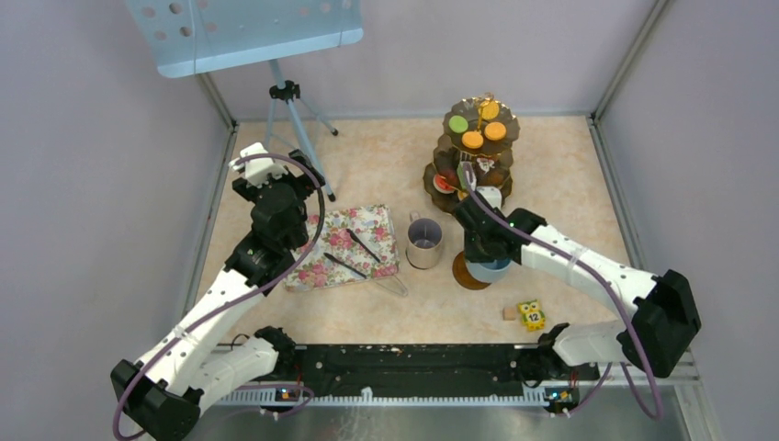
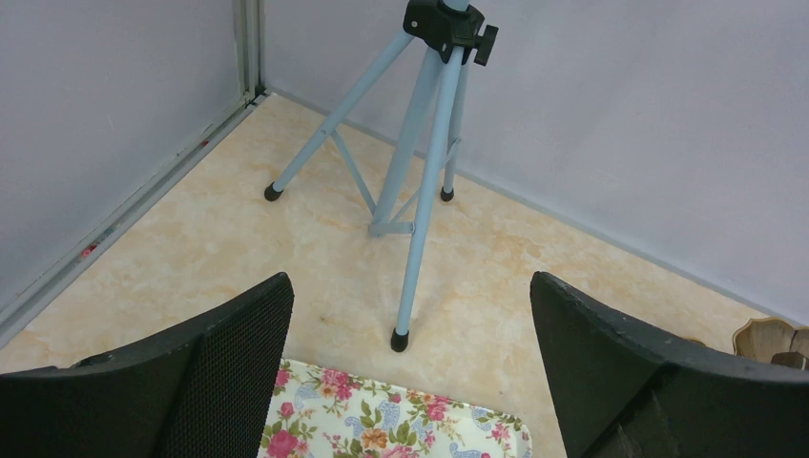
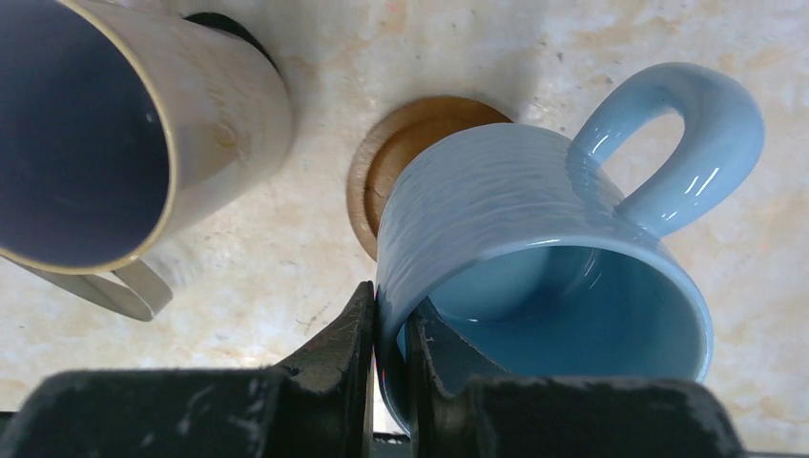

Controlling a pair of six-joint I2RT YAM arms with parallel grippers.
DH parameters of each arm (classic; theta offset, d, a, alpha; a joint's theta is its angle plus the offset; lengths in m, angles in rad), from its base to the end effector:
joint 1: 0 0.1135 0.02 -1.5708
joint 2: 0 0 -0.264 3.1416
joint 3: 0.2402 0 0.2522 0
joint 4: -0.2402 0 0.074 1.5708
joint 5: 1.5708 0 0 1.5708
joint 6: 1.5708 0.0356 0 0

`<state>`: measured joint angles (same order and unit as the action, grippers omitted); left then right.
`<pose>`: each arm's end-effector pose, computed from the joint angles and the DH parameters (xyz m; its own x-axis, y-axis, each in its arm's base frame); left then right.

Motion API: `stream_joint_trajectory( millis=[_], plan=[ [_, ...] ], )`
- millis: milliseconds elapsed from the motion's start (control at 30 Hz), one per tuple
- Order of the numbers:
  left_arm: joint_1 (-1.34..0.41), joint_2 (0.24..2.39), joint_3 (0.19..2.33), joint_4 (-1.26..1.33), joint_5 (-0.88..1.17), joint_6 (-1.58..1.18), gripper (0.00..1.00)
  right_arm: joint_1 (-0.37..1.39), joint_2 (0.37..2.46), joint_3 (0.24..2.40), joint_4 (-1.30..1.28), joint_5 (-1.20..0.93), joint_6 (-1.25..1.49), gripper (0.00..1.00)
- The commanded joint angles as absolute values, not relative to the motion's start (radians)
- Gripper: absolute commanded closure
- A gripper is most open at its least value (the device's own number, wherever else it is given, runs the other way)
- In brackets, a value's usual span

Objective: Serve the afternoon tea

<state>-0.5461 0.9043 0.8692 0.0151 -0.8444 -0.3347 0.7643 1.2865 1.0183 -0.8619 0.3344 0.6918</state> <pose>0.1859 -0.0818 0.3704 0.0804 -0.3041 -0.9492 -0.2831 0.9061 -0.3143 0.1842 0.1604 0.2625 -0.8553 0.0148 -0.5179 -0.0091 0.9990 0.0435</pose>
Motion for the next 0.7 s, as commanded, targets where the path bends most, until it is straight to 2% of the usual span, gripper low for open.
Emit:
stream_joint_trajectory(
  millis=[0,667],
  plan=[
    [-0.55,0.9,0.884,0.043,-0.831,-0.331,0.01,0.784,1.297,1.012,-0.701,0.357,0.691,1.0],
    [-0.55,0.896,0.884,0.043,-0.833,-0.33,0.01,0.786,1.408,1.012,-0.683,0.321,0.694,1.0]
  ],
)
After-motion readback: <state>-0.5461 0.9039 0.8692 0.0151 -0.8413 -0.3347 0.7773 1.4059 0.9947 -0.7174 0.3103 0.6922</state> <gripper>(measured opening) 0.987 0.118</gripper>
